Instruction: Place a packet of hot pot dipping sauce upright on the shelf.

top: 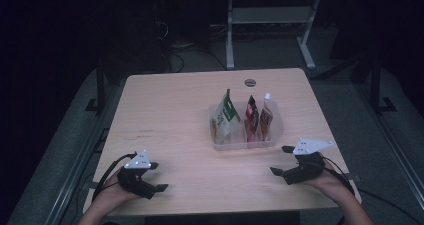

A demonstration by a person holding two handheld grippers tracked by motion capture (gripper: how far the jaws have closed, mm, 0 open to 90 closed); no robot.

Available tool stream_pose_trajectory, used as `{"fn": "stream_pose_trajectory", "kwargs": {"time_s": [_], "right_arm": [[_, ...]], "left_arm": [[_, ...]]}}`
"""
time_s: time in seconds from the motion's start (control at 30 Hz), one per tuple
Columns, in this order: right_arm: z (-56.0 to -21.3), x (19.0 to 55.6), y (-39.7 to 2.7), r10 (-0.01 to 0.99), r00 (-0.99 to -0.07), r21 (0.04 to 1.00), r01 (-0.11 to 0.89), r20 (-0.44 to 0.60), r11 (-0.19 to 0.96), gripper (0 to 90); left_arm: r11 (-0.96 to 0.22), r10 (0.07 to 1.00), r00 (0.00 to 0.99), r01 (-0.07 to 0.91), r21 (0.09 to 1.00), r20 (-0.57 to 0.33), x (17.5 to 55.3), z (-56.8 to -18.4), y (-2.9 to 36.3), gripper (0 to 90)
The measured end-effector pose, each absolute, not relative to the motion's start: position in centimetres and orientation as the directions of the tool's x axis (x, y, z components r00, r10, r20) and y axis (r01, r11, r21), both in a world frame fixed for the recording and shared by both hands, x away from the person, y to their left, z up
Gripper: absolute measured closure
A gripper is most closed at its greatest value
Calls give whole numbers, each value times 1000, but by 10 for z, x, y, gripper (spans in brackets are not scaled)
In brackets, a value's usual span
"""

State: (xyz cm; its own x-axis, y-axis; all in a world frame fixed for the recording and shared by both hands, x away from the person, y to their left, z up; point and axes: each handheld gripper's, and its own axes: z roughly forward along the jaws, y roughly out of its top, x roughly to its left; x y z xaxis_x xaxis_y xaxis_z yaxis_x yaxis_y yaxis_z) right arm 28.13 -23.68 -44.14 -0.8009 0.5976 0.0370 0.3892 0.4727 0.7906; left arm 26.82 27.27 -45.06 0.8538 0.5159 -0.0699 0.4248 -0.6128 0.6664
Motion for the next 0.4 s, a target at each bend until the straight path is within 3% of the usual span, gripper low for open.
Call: {"fn": "stream_pose_trajectory", "kwargs": {"time_s": [0.4], "right_arm": [[-444, 284, -239, 597, -802, 795, 383, 33, 470, 131]], "left_arm": [[-642, 501, 864, 409, 649, -50, 269, -453, 270, 146]]}}
